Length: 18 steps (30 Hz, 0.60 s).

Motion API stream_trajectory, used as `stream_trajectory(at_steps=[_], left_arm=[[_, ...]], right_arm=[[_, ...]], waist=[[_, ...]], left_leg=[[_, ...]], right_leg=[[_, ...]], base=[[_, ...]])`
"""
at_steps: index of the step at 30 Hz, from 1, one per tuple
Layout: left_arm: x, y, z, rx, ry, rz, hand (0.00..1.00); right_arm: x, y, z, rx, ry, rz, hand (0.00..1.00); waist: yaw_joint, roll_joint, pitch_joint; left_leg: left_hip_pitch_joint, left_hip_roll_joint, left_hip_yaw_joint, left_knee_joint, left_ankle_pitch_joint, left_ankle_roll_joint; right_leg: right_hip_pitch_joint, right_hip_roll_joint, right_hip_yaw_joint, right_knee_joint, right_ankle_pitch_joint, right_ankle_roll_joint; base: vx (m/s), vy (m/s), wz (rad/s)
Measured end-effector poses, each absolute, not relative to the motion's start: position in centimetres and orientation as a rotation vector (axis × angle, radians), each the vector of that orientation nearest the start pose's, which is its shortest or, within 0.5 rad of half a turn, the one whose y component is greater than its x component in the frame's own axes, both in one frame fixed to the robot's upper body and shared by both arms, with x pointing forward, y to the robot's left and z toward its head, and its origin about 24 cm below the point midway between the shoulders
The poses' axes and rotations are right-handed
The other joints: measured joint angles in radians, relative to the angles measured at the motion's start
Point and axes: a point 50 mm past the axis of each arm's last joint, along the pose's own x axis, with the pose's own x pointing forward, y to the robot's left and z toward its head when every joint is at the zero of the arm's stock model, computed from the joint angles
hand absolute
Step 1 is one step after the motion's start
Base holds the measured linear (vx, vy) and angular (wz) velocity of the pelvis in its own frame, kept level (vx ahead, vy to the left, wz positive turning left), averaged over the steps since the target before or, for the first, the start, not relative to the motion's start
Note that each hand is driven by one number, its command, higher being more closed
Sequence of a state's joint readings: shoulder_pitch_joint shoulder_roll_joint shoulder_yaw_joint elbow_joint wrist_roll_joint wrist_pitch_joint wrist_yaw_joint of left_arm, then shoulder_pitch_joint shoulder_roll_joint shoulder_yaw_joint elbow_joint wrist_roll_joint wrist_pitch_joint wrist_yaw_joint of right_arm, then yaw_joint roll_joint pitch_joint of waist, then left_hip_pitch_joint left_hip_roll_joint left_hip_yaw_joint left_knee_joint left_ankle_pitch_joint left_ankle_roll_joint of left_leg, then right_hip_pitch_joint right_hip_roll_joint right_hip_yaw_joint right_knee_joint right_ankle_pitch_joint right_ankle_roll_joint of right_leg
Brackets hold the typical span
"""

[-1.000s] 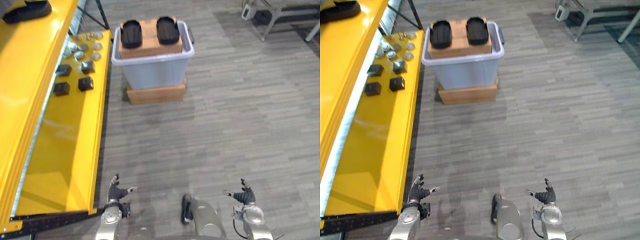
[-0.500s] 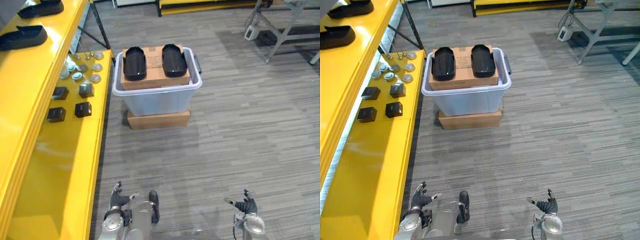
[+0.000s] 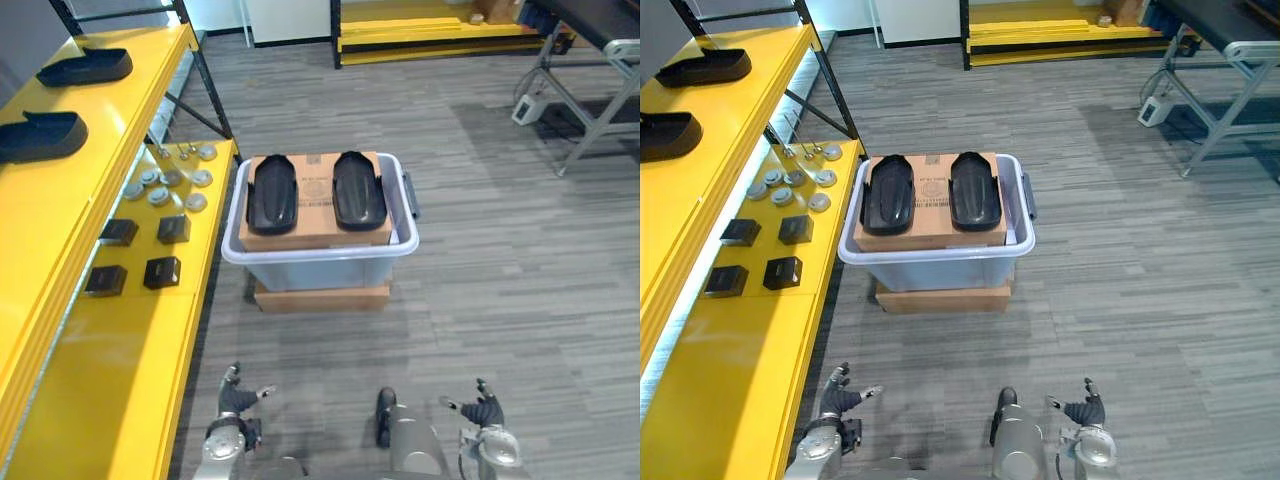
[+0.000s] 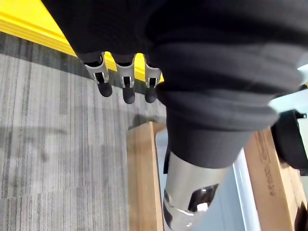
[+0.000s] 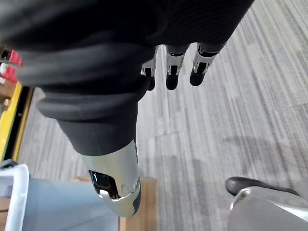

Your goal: Walk over and take plastic housings, then place them on the shelf

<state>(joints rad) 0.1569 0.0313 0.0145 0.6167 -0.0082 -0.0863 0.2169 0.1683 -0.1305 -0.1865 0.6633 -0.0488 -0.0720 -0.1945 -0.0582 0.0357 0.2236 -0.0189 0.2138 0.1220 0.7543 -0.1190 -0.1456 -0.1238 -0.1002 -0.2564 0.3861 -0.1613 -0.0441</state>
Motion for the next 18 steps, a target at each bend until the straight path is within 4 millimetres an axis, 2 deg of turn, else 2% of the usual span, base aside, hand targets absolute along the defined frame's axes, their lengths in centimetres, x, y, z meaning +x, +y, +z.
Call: stream_trajectory(at_steps=[1, 2, 3, 5, 6, 7, 8, 9, 12, 15, 18], left_arm=[[15.3, 17.9, -11.1, 0.080, 0.682, 0.271, 0.00], [15.2, 17.8, -11.2, 0.078, 0.686, 0.272, 0.00], [15.0, 17.7, -11.3, 0.073, 0.692, 0.273, 0.00], [14.7, 17.6, -11.4, 0.070, 0.702, 0.274, 0.00], [14.5, 17.6, -11.6, 0.070, 0.711, 0.276, 0.00], [14.5, 17.5, -11.6, 0.067, 0.712, 0.275, 0.00], [14.3, 17.3, -11.7, 0.060, 0.720, 0.273, 0.00], [14.4, 17.6, -11.8, 0.071, 0.727, 0.275, 0.00], [14.1, 18.1, -11.9, 0.087, 0.732, 0.278, 0.00], [14.1, 18.5, -11.8, 0.098, 0.731, 0.276, 0.00], [14.0, 18.8, -11.8, 0.105, 0.734, 0.268, 0.00]], right_arm=[[13.4, -24.3, -11.0, -0.188, 0.731, -0.425, 0.00], [13.4, -24.3, -11.0, -0.186, 0.730, -0.429, 0.00], [13.4, -24.4, -11.0, -0.184, 0.727, -0.437, 0.00], [13.5, -24.5, -11.0, -0.178, 0.724, -0.442, 0.00], [13.4, -24.7, -10.9, -0.176, 0.723, -0.454, 0.00], [13.2, -25.0, -10.9, -0.174, 0.728, -0.472, 0.00], [12.7, -25.5, -11.0, -0.177, 0.737, -0.492, 0.00], [12.3, -25.3, -11.4, -0.164, 0.762, -0.498, 0.00], [12.2, -25.2, -11.4, -0.157, 0.760, -0.504, 0.00], [12.3, -25.6, -11.1, -0.149, 0.740, -0.530, 0.00], [13.3, -26.3, -9.3, -0.162, 0.642, -0.556, 0.00]], waist=[[0.016, -0.001, 0.000], [0.021, -0.003, 0.000], [0.022, -0.005, -0.001], [0.022, -0.003, -0.001], [0.022, 0.000, -0.003], [0.020, 0.010, -0.009], [0.020, 0.037, -0.021], [0.021, 0.033, -0.026], [0.020, 0.009, -0.034], [0.019, 0.016, -0.040], [0.017, 0.026, -0.045]], left_leg=[[-0.041, 0.033, 0.039, 0.101, -0.021, 0.025], [-0.056, 0.039, 0.057, 0.110, -0.033, 0.046], [-0.074, 0.038, 0.091, 0.055, -0.048, 0.068], [-0.078, 0.006, 0.101, -0.159, -0.051, 0.068], [-0.072, -0.019, 0.090, -0.318, -0.044, 0.065], [-0.069, -0.036, 0.071, -0.428, -0.014, 0.057], [-0.068, -0.040, 0.064, -0.516, 0.122, 0.065], [-0.040, -0.048, 0.079, -0.545, 0.099, 0.072], [0.017, -0.085, 0.107, -0.634, 0.112, 0.089], [0.052, -0.111, 0.121, -0.698, 0.131, 0.097], [0.068, -0.124, 0.122, -0.750, 0.154, 0.096]], right_leg=[[0.060, 0.016, -0.003, -0.051, 0.000, -0.004], [0.086, 0.020, -0.004, -0.078, 0.003, -0.003], [0.123, 0.023, -0.003, -0.121, 0.011, 0.003], [0.140, 0.023, 0.012, -0.147, 0.020, 0.010], [0.141, 0.021, 0.016, -0.144, 0.024, 0.016], [0.137, 0.027, 0.018, -0.141, 0.028, 0.023], [0.138, 0.048, 0.025, -0.143, 0.030, 0.033], [0.146, 0.051, 0.048, -0.148, 0.029, 0.048], [0.166, 0.020, 0.076, -0.187, 0.038, 0.066], [0.179, 0.006, 0.096, -0.209, 0.035, 0.079], [0.176, 0.002, 0.097, -0.215, 0.028, 0.090]], base=[[0.21, -0.134, -0.10], [0.19, -0.092, -0.18], [0.15, -0.050, -0.12], [0.21, 0.013, -0.22], [0.27, 0.090, -0.24], [0.24, 0.099, -0.19], [0.27, 0.131, -0.13], [0.20, 0.114, -0.10], [0.14, 0.110, -0.13], [0.05, 0.071, -0.06], [0.00, 0.000, 0.00]])
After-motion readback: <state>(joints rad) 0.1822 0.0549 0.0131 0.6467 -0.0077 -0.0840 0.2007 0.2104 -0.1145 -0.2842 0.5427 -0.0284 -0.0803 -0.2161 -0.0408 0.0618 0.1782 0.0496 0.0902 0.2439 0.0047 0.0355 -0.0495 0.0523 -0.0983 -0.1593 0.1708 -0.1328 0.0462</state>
